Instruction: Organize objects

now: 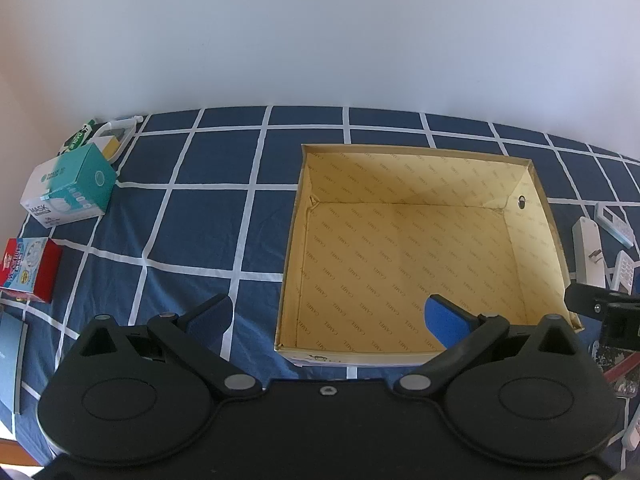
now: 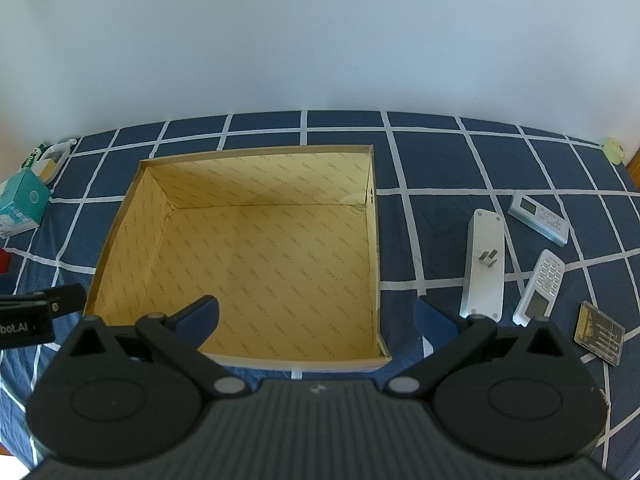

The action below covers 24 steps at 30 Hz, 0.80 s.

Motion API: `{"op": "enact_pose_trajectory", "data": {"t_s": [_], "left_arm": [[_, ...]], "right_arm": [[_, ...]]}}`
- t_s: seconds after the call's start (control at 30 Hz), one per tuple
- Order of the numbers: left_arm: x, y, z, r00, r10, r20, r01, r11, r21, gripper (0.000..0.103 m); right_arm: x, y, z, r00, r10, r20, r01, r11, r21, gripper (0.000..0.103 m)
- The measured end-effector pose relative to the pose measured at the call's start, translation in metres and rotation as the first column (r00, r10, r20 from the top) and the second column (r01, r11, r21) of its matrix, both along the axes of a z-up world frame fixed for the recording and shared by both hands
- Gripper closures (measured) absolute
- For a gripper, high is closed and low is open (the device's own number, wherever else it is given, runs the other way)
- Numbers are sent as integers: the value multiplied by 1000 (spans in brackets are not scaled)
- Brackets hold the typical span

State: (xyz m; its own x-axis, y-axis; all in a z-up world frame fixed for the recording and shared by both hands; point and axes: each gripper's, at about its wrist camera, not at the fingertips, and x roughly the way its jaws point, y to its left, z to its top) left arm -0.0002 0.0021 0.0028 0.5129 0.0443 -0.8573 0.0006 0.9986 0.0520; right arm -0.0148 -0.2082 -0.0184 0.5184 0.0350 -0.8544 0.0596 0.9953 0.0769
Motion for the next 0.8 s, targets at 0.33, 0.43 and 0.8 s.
{"op": "enact_pose_trajectory", "data": {"t_s": [0.33,0.43,0.8], "left_arm": [[0,2,0,1000,3,0,-3,1000,-1,0],[-1,2,0,1000,3,1,-3,1000,-1,0],[-1,1,-1,1000,2,1,-2,1000,0,0]], "right_arm": [[-1,1,1,1000,-3,0,3,1000,-1,0],[-1,0,0,1000,-3,0,3,1000,0,0],[-2,2,0,1000,-5,-5,5,1000,2,0]]}}
